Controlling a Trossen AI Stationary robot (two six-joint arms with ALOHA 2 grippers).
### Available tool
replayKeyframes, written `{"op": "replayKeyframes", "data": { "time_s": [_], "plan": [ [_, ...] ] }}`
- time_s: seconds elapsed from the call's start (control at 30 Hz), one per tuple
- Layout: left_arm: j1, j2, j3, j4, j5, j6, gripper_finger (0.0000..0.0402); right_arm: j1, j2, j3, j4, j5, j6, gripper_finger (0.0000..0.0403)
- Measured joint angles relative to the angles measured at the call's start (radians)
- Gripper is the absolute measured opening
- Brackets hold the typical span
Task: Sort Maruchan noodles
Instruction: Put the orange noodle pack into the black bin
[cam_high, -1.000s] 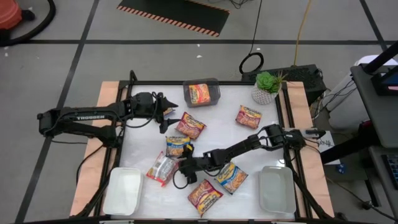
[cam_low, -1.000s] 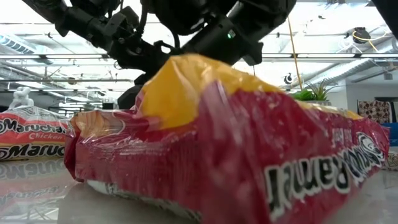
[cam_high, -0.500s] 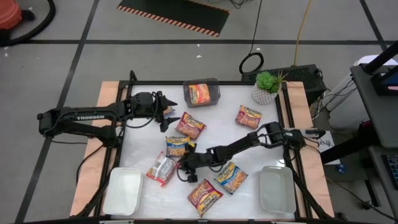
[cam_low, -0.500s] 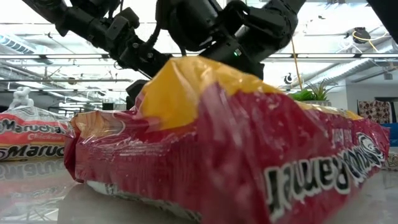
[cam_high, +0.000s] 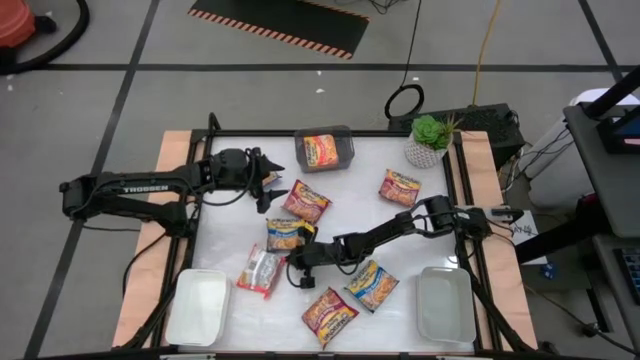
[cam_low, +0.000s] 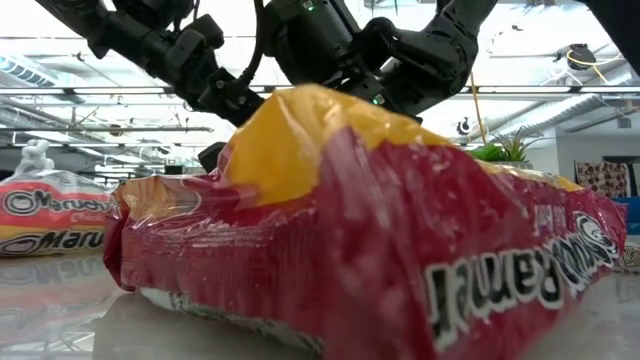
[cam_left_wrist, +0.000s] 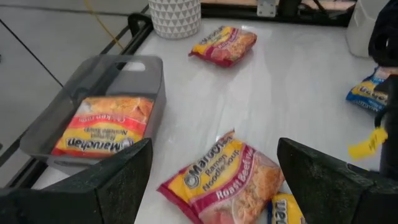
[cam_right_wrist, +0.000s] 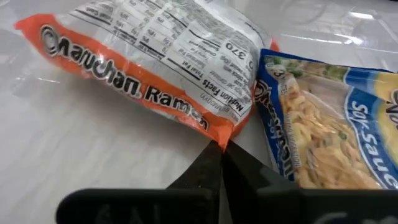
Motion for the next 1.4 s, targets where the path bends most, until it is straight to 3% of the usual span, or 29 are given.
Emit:
{"op": "replayKeyframes", "data": {
  "time_s": [0.4,0.53,0.7,1.17,1.4],
  "plan": [
    [-0.035,-0.195,0.000,-0.226,0.010,-0.014,0.0346,-0.003,-0.052,0.000,-0.015,0.062,-0.005,0.0000],
    [-0.062,-0.253,0.000,-0.247,0.010,-0.016,0.0346,-0.007,-0.112,0.000,-0.065,0.167,0.033,0.0000],
    [-0.104,-0.291,0.000,-0.256,-0.005,-0.024,0.0346,-0.016,-0.171,0.000,-0.122,0.223,0.073,0.0000],
    [-0.256,-0.294,0.000,-0.260,-0.148,-0.119,0.0346,-0.026,-0.236,0.000,-0.166,0.392,0.046,0.0000],
    [-0.404,-0.276,0.000,-0.262,-0.334,-0.080,0.0346,-0.080,-0.271,0.002,-0.188,0.470,0.040,0.0000]
  ]
}}
